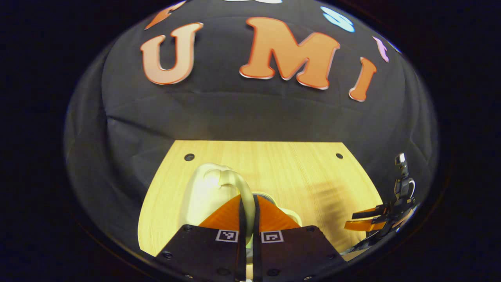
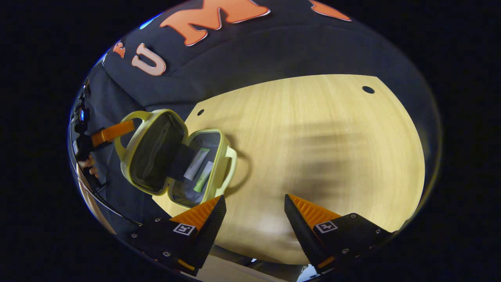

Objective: First open the suitcase, pack the skin care products into it, and then close the suitcase.

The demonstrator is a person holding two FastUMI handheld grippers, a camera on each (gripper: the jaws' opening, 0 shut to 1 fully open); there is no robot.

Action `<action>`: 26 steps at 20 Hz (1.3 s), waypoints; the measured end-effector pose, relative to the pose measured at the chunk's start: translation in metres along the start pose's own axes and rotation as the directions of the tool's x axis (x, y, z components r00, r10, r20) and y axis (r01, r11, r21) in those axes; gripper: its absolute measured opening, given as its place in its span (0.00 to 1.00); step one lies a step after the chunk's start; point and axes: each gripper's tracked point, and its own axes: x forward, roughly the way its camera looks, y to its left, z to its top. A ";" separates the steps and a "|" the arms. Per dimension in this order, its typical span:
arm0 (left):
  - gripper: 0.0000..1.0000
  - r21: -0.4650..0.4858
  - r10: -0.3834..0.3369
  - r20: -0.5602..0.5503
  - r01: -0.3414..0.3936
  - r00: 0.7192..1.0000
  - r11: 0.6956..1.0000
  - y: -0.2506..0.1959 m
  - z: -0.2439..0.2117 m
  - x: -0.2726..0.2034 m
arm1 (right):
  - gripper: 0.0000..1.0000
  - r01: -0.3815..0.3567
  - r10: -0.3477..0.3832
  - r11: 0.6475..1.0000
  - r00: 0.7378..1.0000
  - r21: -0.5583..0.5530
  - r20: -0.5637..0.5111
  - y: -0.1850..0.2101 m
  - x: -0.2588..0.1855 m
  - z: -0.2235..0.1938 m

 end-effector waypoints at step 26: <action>0.61 -0.030 -0.122 -0.254 0.118 0.960 0.993 -0.158 -0.133 0.111 | 0.96 0.087 -0.088 0.996 0.996 0.032 0.035 -0.071 -0.029 -0.002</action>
